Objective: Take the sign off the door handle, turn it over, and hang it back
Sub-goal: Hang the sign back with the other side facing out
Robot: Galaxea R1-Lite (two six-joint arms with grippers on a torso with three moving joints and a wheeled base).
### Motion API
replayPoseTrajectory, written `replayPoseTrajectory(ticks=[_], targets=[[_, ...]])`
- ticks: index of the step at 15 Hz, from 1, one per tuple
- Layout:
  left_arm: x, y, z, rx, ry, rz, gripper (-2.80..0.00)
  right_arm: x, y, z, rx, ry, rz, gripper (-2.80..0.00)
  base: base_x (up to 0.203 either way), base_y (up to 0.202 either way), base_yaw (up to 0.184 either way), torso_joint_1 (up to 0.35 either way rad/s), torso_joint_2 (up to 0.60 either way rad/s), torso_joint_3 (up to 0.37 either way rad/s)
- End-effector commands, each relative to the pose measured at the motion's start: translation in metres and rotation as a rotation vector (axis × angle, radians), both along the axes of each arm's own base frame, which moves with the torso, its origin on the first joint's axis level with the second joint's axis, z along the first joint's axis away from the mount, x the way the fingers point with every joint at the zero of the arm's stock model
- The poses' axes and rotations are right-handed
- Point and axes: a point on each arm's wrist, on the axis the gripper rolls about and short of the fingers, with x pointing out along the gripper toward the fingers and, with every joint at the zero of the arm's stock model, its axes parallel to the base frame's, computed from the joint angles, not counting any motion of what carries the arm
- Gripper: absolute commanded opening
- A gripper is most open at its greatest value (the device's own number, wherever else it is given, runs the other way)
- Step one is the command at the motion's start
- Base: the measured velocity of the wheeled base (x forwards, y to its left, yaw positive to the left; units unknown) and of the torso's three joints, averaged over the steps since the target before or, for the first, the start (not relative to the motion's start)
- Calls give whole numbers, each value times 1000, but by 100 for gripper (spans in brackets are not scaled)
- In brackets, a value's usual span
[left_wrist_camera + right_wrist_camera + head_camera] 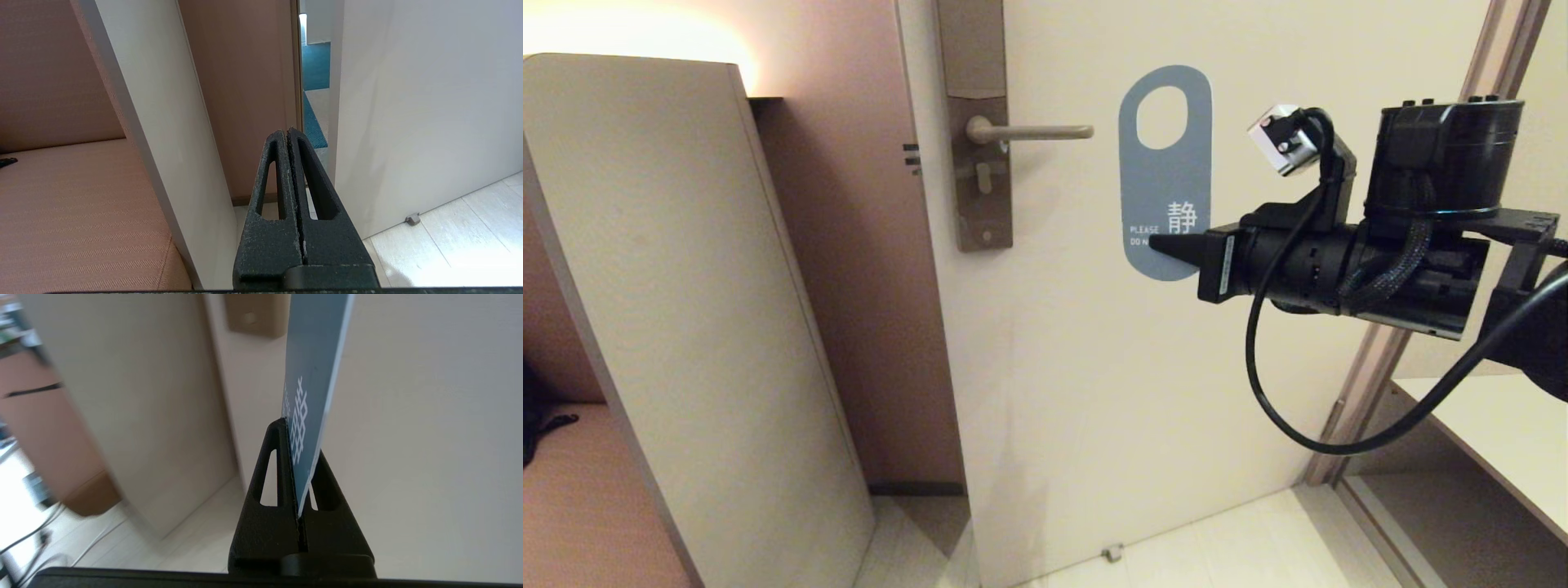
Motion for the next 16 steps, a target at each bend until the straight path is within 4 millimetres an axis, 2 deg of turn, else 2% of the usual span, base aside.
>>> replayPoseTrajectory(ticks=[1, 5, 8, 16], targets=[[0, 0, 0, 1, 0, -2, -280, 7, 12, -7, -17, 9, -32, -280, 0, 0, 0, 0, 0, 0], [0, 0, 0, 1, 0, -1, -280, 20, 17, -15, -47, 13, -146, -280, 0, 0, 0, 0, 0, 0], [0, 0, 0, 1, -2, 1, -280, 33, 24, -14, -45, -7, -200, -280, 0, 0, 0, 0, 0, 0], [0, 0, 0, 1, 0, 0, -280, 61, 57, -14, -26, -72, -291, -280, 0, 0, 0, 0, 0, 0]])
